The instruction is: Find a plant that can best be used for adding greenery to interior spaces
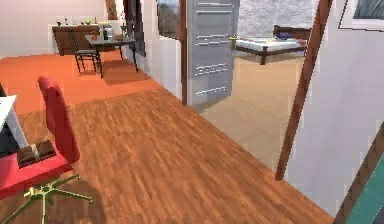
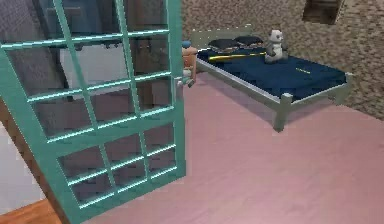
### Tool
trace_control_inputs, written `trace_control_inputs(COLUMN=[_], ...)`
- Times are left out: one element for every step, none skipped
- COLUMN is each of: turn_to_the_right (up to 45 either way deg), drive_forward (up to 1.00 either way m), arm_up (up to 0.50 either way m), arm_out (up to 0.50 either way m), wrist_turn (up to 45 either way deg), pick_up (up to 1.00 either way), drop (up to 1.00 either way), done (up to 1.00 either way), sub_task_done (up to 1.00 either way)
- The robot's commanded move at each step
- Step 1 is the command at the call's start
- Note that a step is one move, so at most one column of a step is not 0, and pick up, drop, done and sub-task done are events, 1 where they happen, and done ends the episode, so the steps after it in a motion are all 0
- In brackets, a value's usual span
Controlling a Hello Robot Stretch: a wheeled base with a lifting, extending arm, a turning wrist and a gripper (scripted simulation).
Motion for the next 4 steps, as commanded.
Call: trace_control_inputs(turn_to_the_right=[-6.0,0.0,-6.0,0.0], drive_forward=[0.00,1.00,0.00,0.25], arm_up=[0.00,0.00,0.00,0.00], arm_out=[0.00,0.00,0.00,0.00], wrist_turn=[0.0,0.0,0.0,0.0], pick_up=[0.00,0.00,0.00,0.00], drop=[0.00,0.00,0.00,0.00], done=[0.00,0.00,0.00,0.00], sub_task_done=[0.00,0.00,0.00,0.00])
